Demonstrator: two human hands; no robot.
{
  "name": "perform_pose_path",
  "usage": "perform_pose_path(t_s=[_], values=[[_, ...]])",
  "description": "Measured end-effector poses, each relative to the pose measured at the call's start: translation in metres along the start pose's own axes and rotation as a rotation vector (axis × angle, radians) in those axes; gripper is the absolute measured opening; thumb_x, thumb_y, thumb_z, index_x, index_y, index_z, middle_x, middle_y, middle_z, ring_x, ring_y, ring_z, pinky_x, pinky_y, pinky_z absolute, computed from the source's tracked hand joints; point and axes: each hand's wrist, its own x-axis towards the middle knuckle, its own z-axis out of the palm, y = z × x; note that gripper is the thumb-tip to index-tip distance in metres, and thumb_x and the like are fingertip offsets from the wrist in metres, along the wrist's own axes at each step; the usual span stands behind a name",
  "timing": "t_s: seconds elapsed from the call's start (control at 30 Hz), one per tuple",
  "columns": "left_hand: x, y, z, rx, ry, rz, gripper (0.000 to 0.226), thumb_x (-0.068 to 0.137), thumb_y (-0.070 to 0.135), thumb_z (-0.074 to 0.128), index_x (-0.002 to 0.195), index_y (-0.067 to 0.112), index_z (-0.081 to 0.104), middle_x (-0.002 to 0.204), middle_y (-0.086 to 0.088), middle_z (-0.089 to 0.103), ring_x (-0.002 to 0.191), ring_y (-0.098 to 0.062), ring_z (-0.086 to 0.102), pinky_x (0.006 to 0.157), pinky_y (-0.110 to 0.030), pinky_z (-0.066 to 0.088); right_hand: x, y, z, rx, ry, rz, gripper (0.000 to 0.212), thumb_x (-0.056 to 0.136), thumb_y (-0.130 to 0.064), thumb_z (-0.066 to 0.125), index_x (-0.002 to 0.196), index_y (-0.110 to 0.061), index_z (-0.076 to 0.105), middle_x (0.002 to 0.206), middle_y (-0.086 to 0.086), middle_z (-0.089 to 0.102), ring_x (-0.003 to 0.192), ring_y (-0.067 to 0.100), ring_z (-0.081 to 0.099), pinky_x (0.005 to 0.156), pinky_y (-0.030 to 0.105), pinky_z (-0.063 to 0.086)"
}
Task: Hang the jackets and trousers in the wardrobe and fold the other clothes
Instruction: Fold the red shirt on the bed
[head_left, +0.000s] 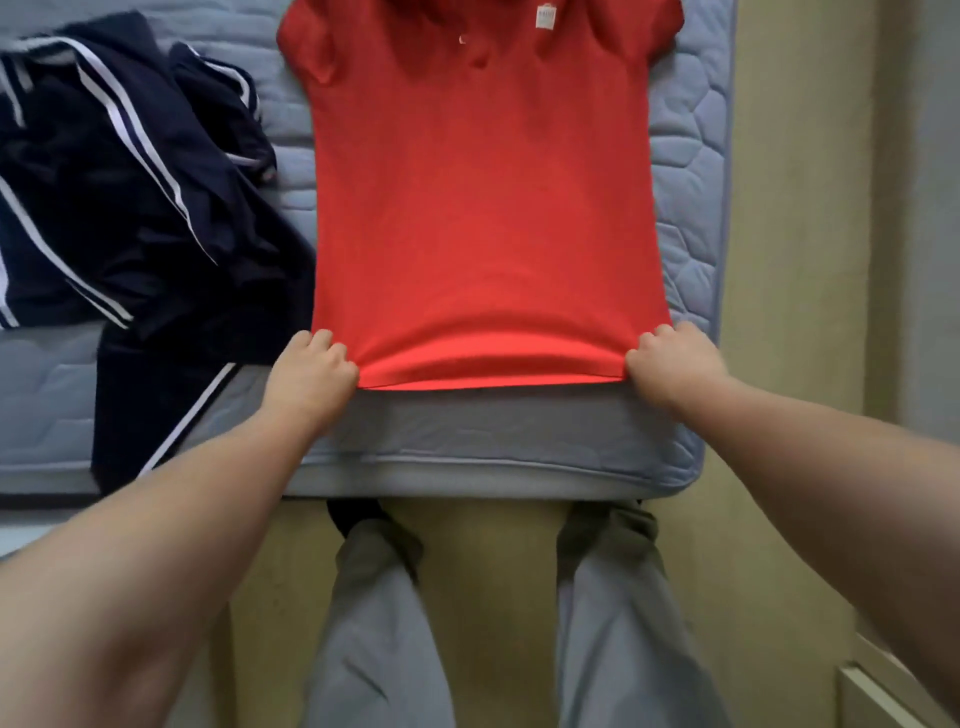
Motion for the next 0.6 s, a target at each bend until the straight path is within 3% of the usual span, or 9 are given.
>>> perform_pose_path(t_s=[0.1,0.23,0.4,0.5,0.6], values=[[-0.009,0.018,0.012,-0.018,-0.128,0.038,0.026,0.093,0.009,0.047,0.114,0.016,0.060,0.107,-0.004,0.062,0.099,-0.027,0.066,0.075,-0.036,0.043,-0.007,-0.013,0.014,0.012,-0.099,-0.028,0.036,0.099,-0.017,0.041,0.121,-0.022,0.069,0.121,0.002,0.068,0.113,0.026,0.063,0.089,0.033,0.044],[-0.025,0.037,0.029,-0.030,-0.170,0.119,0.049,0.084,-0.002,0.035,0.130,0.015,0.040,0.101,-0.005,0.054,0.078,-0.028,0.070,0.054,-0.036,0.038,-0.021,-0.031,0.030,-0.006,-0.175,-0.071,0.035,0.097,-0.015,0.043,0.116,-0.023,0.071,0.119,-0.001,0.071,0.110,0.026,0.066,0.084,0.032,0.039],[-0.034,0.047,0.047,0.052,-0.232,0.259,0.069,0.094,-0.001,0.041,0.154,0.024,0.015,0.102,-0.004,0.050,0.069,-0.025,0.067,0.052,-0.036,0.041,-0.027,-0.047,0.039,-0.036,-0.223,-0.095,0.036,0.096,-0.012,0.042,0.111,-0.026,0.072,0.116,-0.005,0.071,0.106,0.025,0.068,0.078,0.034,0.037],[-0.038,0.050,0.053,0.035,-0.271,0.287,0.085,0.096,0.000,0.035,0.158,0.035,-0.012,0.094,-0.004,0.039,0.054,-0.022,0.052,0.047,-0.036,0.037,-0.033,-0.058,0.041,-0.050,-0.248,-0.120,0.035,0.095,-0.012,0.044,0.110,-0.026,0.072,0.114,-0.006,0.071,0.105,0.024,0.069,0.084,0.037,0.046],[-0.047,0.052,0.059,0.005,-0.286,0.326,0.097,0.095,-0.004,0.032,0.146,0.041,-0.037,0.091,-0.004,0.035,0.047,-0.020,0.037,0.044,-0.037,0.034,-0.041,-0.068,0.052,-0.019,-0.292,-0.126,0.034,0.095,-0.012,0.044,0.112,-0.024,0.071,0.116,-0.005,0.071,0.106,0.023,0.069,0.088,0.037,0.048]])
